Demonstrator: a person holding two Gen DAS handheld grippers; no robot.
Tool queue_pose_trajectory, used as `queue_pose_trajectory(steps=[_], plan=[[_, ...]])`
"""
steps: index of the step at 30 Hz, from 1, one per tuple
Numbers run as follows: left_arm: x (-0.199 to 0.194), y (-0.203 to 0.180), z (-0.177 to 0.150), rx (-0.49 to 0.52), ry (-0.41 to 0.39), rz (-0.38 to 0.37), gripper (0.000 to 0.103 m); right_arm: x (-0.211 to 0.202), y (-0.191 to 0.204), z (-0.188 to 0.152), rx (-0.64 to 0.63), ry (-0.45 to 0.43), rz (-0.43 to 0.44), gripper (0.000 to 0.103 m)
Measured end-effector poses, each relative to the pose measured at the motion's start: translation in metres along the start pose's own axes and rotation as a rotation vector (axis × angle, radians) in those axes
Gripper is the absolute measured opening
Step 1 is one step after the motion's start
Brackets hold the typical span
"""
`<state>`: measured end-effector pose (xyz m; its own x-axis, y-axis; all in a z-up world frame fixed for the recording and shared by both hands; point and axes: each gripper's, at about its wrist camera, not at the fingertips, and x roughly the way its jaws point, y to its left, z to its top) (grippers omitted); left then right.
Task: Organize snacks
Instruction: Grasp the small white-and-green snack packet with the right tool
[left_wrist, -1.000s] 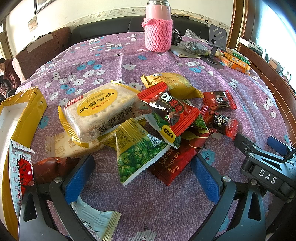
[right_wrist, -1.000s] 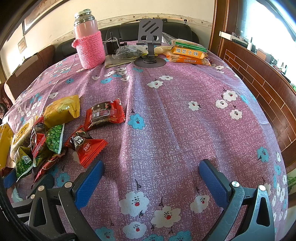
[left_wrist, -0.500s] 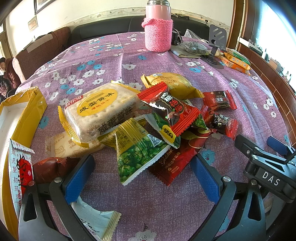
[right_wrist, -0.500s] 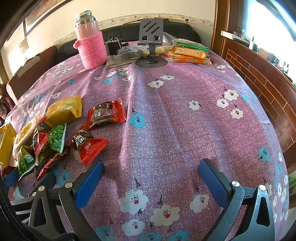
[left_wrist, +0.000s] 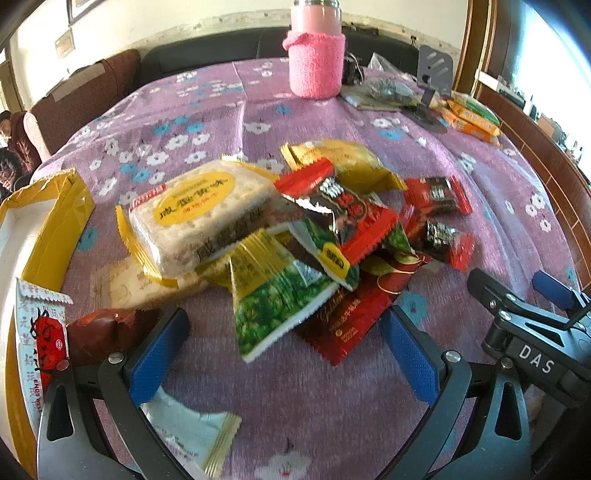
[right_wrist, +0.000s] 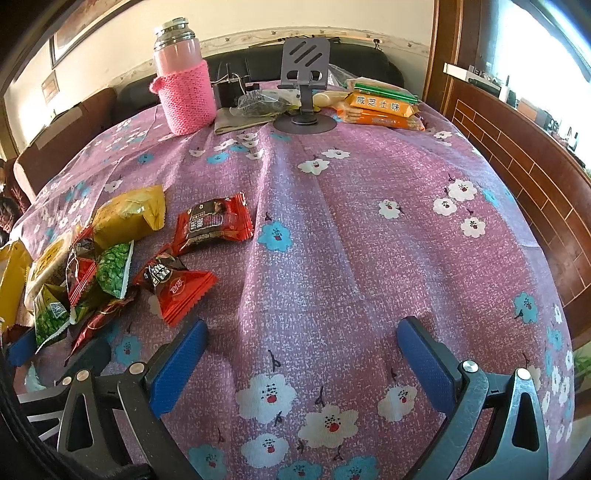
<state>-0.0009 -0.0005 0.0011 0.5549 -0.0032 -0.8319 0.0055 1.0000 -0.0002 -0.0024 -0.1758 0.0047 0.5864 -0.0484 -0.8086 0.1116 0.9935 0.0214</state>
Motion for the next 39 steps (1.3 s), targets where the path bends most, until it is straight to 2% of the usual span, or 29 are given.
queue_pose_trajectory(steps=[7, 9, 10, 11, 16, 21, 23, 24, 27, 29, 33, 35, 36, 37, 39], plan=[[-0.014, -0.002, -0.018, 0.072, 0.081, -0.057, 0.103, -0.002, -0.002, -0.001, -0.026, 0.051, 0.024, 0.103], [-0.025, 0.002, -0.024, 0.077, 0.102, -0.117, 0.097, -0.003, -0.002, -0.002, -0.031, 0.051, 0.029, 0.103], [-0.036, 0.006, -0.029, 0.076, 0.096, -0.167, 0.09, -0.003, -0.002, -0.002, -0.03, 0.049, 0.029, 0.103], [-0.049, 0.011, -0.033, 0.079, 0.075, -0.207, 0.089, -0.004, -0.002, -0.002, -0.029, 0.047, 0.028, 0.103], [-0.153, 0.057, -0.053, 0.104, -0.186, -0.273, 0.089, -0.005, 0.0, -0.003, -0.022, 0.041, 0.011, 0.103], [-0.262, 0.124, -0.061, 0.056, -0.473, -0.204, 0.089, -0.002, 0.003, 0.003, -0.037, 0.073, -0.007, 0.102], [-0.302, 0.145, -0.065, 0.053, -0.572, -0.184, 0.09, -0.008, 0.002, 0.004, -0.018, 0.088, -0.043, 0.089], [-0.32, 0.153, -0.064, 0.062, -0.611, -0.172, 0.09, -0.017, 0.002, 0.004, -0.01, 0.08, -0.061, 0.075], [-0.367, 0.17, -0.06, 0.093, -0.7, -0.106, 0.091, -0.066, 0.004, 0.006, 0.009, -0.014, -0.044, 0.072], [-0.397, 0.179, -0.055, 0.109, -0.755, -0.063, 0.093, -0.114, 0.008, 0.013, 0.0, -0.118, -0.037, 0.072], [-0.449, 0.197, -0.038, 0.067, -0.852, 0.006, 0.103, -0.233, 0.009, 0.036, 0.036, -0.366, 0.0, 0.075], [-0.468, 0.205, -0.023, 0.042, -0.881, 0.031, 0.103, -0.288, 0.005, 0.05, 0.077, -0.478, 0.041, 0.082], [-0.471, 0.207, -0.018, 0.033, -0.888, 0.041, 0.103, -0.315, 0.004, 0.057, 0.095, -0.537, 0.076, 0.09], [-0.474, 0.209, -0.011, 0.025, -0.899, 0.06, 0.103, -0.329, 0.005, 0.062, 0.097, -0.564, 0.105, 0.098], [-0.471, 0.212, -0.006, 0.022, -0.899, 0.076, 0.103, -0.344, 0.01, 0.071, 0.075, -0.565, 0.202, 0.102]])
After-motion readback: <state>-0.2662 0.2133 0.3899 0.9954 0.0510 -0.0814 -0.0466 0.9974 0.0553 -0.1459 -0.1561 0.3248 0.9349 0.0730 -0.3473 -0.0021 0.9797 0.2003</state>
